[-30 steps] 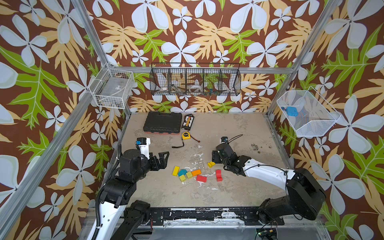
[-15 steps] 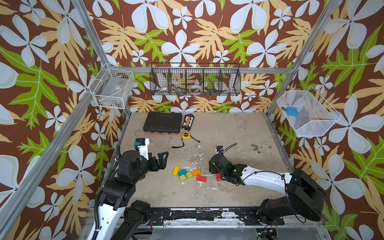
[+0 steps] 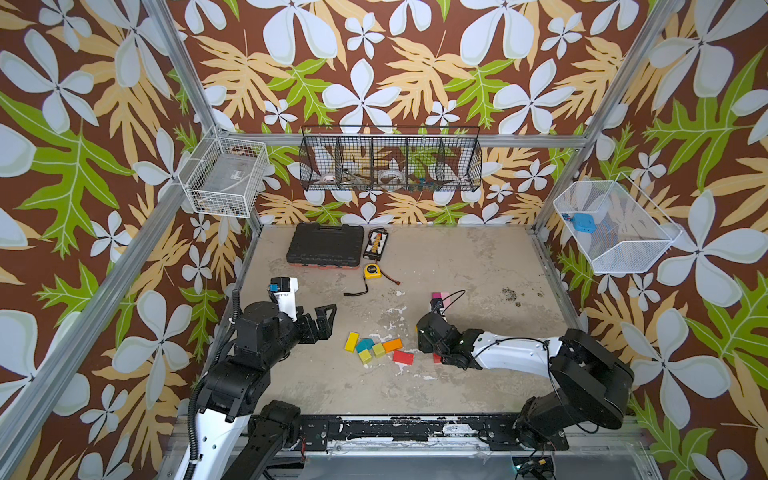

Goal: Build the wood block tower
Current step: 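Grasp the yellow arch block with the right gripper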

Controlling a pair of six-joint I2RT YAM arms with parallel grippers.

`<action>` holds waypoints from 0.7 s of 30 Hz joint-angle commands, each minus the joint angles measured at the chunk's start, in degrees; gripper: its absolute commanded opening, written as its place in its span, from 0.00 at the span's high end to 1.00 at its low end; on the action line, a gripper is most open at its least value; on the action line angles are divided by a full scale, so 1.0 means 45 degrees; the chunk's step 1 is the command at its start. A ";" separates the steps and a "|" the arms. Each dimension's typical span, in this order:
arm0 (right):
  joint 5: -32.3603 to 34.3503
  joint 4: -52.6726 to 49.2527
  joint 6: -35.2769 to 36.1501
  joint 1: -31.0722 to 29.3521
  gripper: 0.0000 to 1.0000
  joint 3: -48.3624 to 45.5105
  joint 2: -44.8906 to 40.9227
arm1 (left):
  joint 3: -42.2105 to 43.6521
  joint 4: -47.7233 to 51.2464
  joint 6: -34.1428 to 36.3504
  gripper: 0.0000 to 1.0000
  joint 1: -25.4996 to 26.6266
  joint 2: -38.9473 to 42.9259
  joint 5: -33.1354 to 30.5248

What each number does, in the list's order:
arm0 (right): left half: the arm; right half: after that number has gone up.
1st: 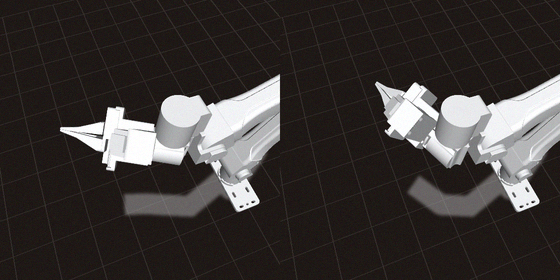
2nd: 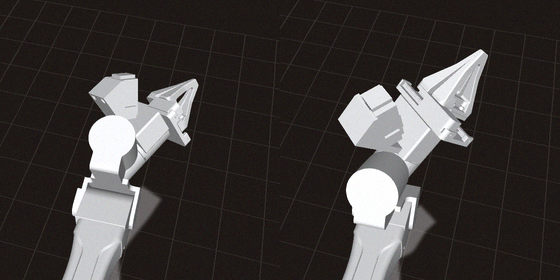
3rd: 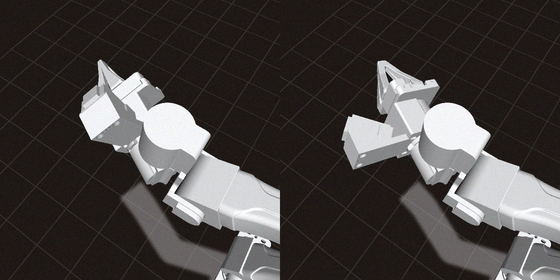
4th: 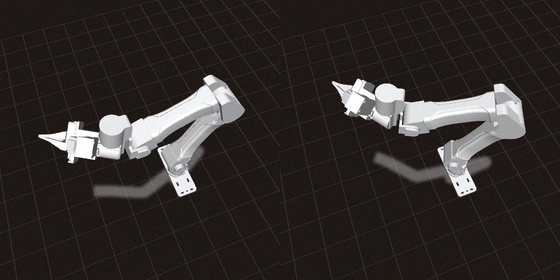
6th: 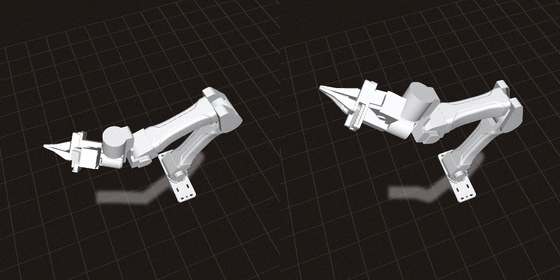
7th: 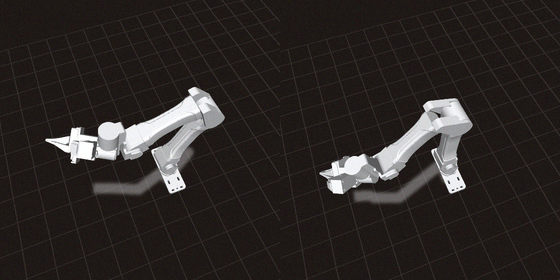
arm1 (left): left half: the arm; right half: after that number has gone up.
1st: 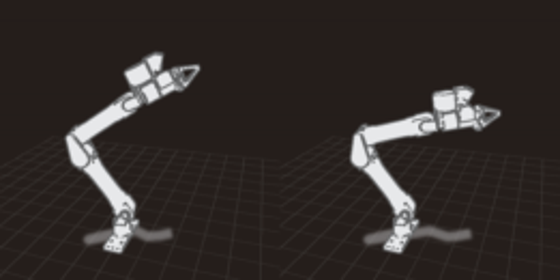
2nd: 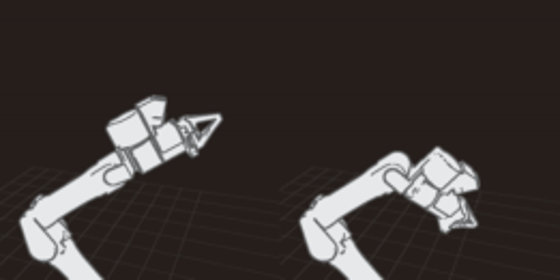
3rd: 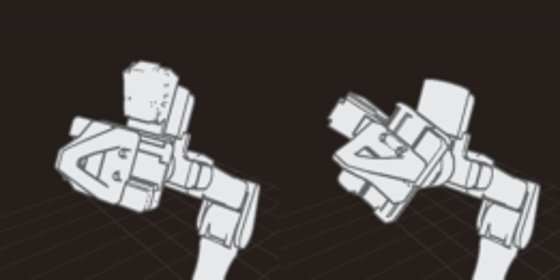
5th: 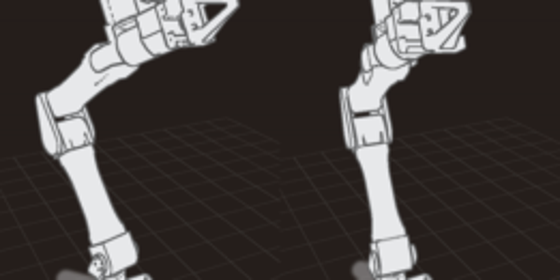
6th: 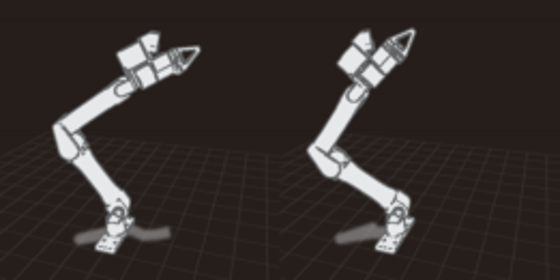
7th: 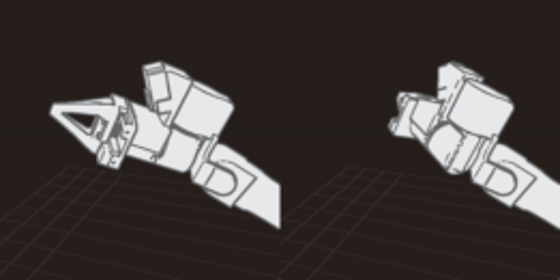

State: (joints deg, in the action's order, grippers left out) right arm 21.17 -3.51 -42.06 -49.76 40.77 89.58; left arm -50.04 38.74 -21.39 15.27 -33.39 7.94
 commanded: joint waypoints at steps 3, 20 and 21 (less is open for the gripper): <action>0.0561 -0.0083 0.0158 0.0022 0.23 0.0486 0.0509 | -0.0069 -0.0133 -0.0130 0.00 0.0016 0.0064 -0.0113; 0.0702 -0.0211 0.0539 0.1278 0.22 0.1142 0.1422 | -0.0051 -0.0157 -0.0091 0.00 0.0014 0.0160 -0.0038; 0.0596 -0.0127 0.0560 0.1290 0.22 0.1082 0.1375 | -0.0042 -0.0141 -0.0085 0.00 0.0025 0.0155 -0.0042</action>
State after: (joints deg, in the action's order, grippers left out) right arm 24.12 -4.69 -40.03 -44.05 46.06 96.44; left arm -50.04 38.74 -21.39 15.29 -32.77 7.97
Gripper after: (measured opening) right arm 0.785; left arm 0.996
